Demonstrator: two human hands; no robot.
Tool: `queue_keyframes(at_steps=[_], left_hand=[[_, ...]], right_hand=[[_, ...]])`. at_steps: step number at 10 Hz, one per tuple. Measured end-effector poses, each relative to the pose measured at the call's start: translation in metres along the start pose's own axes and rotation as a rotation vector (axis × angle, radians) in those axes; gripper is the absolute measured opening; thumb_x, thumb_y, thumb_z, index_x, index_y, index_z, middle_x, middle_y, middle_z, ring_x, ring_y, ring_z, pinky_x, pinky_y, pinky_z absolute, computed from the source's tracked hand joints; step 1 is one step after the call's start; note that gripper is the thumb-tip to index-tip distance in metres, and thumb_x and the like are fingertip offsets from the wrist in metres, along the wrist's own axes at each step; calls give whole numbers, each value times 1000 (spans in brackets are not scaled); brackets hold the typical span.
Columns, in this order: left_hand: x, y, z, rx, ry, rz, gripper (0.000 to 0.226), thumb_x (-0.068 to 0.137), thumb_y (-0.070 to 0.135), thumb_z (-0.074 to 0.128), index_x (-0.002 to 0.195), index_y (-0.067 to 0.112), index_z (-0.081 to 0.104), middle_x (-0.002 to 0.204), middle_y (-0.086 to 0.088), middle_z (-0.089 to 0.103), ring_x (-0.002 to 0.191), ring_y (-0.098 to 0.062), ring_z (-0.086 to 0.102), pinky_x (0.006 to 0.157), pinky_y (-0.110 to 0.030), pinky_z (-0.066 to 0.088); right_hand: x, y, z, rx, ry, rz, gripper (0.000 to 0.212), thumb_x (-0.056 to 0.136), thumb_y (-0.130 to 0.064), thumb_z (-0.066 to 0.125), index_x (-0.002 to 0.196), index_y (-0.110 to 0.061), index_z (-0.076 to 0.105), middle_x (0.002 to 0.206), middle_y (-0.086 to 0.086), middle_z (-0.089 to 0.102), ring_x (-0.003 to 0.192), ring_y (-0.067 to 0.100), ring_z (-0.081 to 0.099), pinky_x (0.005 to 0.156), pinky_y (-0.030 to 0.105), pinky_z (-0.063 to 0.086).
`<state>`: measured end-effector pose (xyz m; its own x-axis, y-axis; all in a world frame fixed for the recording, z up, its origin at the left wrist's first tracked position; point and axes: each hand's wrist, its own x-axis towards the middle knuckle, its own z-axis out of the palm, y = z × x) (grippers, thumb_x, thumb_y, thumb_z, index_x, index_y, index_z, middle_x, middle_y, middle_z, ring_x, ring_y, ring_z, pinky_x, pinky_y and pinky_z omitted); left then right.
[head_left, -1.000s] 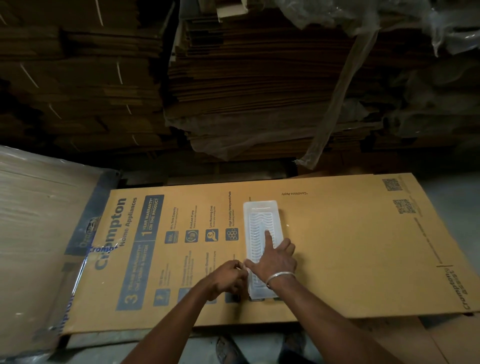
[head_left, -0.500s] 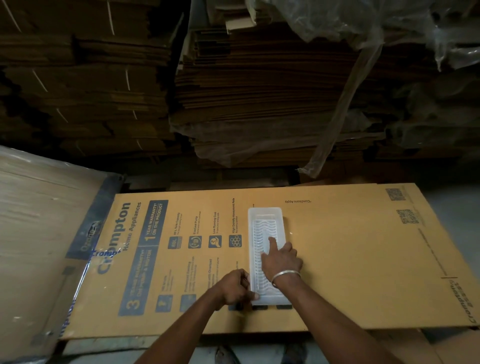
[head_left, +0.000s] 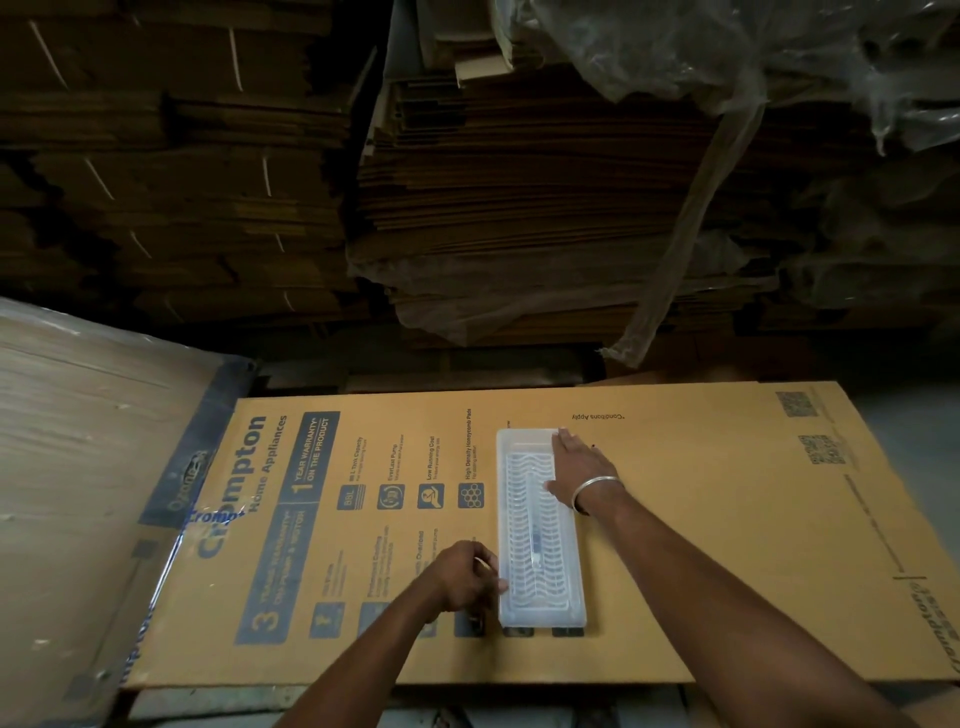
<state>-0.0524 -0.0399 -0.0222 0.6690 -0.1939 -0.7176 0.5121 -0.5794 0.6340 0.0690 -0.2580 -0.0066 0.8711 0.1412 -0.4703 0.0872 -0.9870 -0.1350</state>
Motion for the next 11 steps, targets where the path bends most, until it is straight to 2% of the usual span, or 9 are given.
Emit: queue_keyframes(at_steps=[1, 4, 5, 6, 7, 8, 9, 10, 11], left_hand=[[1, 3, 2, 58, 16, 11, 31, 85, 23, 81, 107, 11, 64, 108, -14, 76, 87, -23, 74, 84, -47, 63], [3, 9, -2, 102, 7, -19, 33, 83, 25, 83, 108, 13, 67, 108, -9, 76, 100, -24, 74, 91, -49, 61], [3, 12, -4, 143, 8, -19, 32, 81, 28, 84, 105, 13, 69, 105, -9, 77, 92, -22, 73, 89, -45, 61], [3, 14, -3, 208, 3, 9, 34, 80, 33, 85, 103, 12, 70, 93, -5, 76, 78, -15, 67, 78, -38, 57], [2, 15, -7, 209, -8, -4, 40, 76, 33, 88, 104, 11, 70, 86, 0, 76, 74, -14, 68, 80, -42, 60], [5, 20, -11, 160, -15, -29, 37, 79, 33, 86, 103, 11, 69, 94, -11, 80, 76, -20, 74, 82, -45, 64], [0, 37, -16, 205, 104, 10, 36, 92, 49, 68, 103, 16, 70, 102, -14, 79, 86, -22, 74, 86, -40, 60], [4, 49, -21, 312, 240, 75, 55, 103, 48, 46, 138, 7, 57, 137, -17, 64, 123, -31, 62, 102, -38, 48], [6, 69, -30, 382, 500, 179, 74, 105, 51, 37, 160, 6, 19, 169, -16, 22, 156, -30, 23, 124, -41, 24]], right_hand=[[4, 0, 1, 7, -4, 10, 86, 96, -39, 56, 159, -11, 5, 169, 2, 3, 154, 18, 10, 124, 42, 15], [11, 2, 4, 36, -17, 16, 86, 96, -37, 58, 159, -11, 5, 169, 2, 3, 154, 19, 9, 124, 42, 15], [9, 3, 4, 54, -34, 16, 85, 97, -38, 56, 159, -12, 3, 169, 0, 0, 154, 17, 7, 124, 42, 14], [6, 4, 6, 54, -44, 9, 85, 98, -39, 53, 159, -13, 0, 169, 0, -4, 155, 17, 5, 124, 42, 13], [5, 5, 9, 58, -36, -11, 84, 99, -40, 51, 159, -12, -1, 169, 2, -6, 155, 17, 3, 124, 42, 11], [4, 9, 8, 37, -1, -41, 83, 99, -43, 49, 159, -12, 1, 169, 2, -3, 155, 17, 2, 124, 41, 9], [-3, 11, 5, 37, 97, -68, 77, 101, -47, 41, 159, -12, 5, 169, 3, -2, 155, 18, -1, 125, 41, 6], [-8, 11, 0, 26, 258, -73, 78, 100, -57, 30, 159, -14, 2, 168, 4, -7, 155, 19, -7, 126, 42, 0], [-9, 11, -14, 60, 378, -89, 84, 96, -64, 24, 158, -15, -5, 167, 5, -13, 154, 20, -13, 126, 44, -2]])
